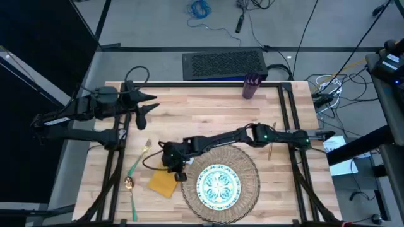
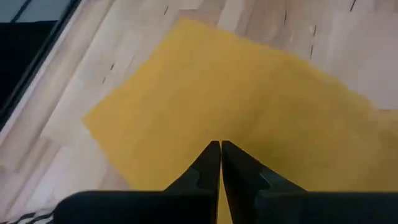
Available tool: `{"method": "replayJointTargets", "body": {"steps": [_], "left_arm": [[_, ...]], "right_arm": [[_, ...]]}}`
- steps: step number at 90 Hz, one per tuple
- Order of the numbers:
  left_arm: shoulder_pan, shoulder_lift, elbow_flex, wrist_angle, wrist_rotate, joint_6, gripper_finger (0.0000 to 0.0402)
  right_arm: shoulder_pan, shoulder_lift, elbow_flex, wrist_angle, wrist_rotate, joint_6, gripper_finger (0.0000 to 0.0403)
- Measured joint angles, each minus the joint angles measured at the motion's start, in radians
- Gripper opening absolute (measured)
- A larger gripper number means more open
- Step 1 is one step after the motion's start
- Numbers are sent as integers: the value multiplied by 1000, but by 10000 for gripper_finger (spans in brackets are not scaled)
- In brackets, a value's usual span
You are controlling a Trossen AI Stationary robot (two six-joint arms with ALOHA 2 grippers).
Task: Set table place
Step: Move the folded yellow table napkin to the left of the brown placemat
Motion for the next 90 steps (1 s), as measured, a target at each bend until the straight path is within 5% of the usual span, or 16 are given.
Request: {"method": "replayJointTargets", "body": {"steps": [36, 63, 90], "left_arm": [[0, 0, 0, -2, 0, -26, 132], [0, 0, 0, -3, 0, -25, 132], [0, 0, 0, -3, 0, -26, 132]], "right_arm": [[0, 0, -61, -6, -115, -13, 0], [-2, -2, -61, -111, -265, -168, 0], [27, -2, -7, -113, -292, -192, 0]]}}
